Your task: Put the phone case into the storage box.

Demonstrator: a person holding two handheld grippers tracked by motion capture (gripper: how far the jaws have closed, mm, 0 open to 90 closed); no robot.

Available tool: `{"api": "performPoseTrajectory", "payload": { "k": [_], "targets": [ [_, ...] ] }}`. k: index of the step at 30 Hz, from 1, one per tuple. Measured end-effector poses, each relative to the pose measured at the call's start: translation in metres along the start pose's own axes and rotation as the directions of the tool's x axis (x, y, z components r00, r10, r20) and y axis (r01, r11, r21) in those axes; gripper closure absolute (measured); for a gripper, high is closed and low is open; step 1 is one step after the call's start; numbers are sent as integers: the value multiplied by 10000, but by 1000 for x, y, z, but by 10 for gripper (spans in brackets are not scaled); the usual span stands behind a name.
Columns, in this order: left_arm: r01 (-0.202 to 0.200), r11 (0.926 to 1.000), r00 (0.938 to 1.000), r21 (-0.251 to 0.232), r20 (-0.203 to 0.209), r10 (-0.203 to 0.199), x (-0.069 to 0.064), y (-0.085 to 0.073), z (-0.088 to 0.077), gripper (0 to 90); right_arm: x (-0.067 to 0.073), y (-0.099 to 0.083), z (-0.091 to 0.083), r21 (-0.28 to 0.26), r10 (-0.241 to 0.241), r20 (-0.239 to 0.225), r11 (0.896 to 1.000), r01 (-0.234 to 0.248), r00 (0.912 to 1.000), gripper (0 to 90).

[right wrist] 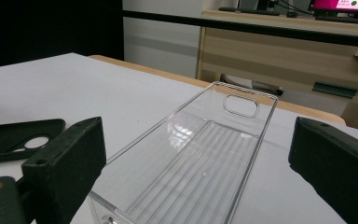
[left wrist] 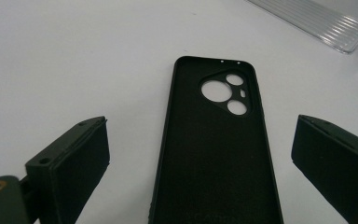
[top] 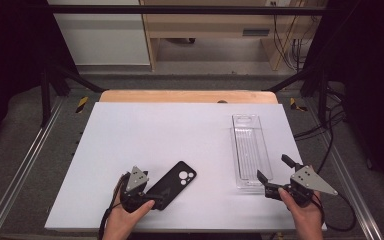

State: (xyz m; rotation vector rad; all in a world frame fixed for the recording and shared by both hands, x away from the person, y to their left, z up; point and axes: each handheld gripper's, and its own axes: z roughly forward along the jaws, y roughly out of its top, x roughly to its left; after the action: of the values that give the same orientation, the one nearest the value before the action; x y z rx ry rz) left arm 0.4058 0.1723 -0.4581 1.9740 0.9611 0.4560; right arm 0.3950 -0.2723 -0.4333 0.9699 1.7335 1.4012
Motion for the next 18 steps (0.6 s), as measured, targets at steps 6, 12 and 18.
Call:
{"api": "performPoseTrajectory", "payload": {
  "k": [6, 12, 18],
  "targets": [
    [-257, 9980, 9990, 569, 382, 236, -6, -1, 6, 43, 0, 0, 0, 9, -5, -29, 10000, 5, 10000, 43],
    [-504, 9932, 9975, 1053, 543, 449, -12, -1, 12, 46, 0, 0, 0, 13, 8, -22, 10000, -8, 10000, 43],
    [-800, 9823, 9955, 1695, 633, 702, -15, -1, 18, 50, 0, 0, 0, 15, 30, -65, 10000, -30, 10000, 43]
  ]
}}
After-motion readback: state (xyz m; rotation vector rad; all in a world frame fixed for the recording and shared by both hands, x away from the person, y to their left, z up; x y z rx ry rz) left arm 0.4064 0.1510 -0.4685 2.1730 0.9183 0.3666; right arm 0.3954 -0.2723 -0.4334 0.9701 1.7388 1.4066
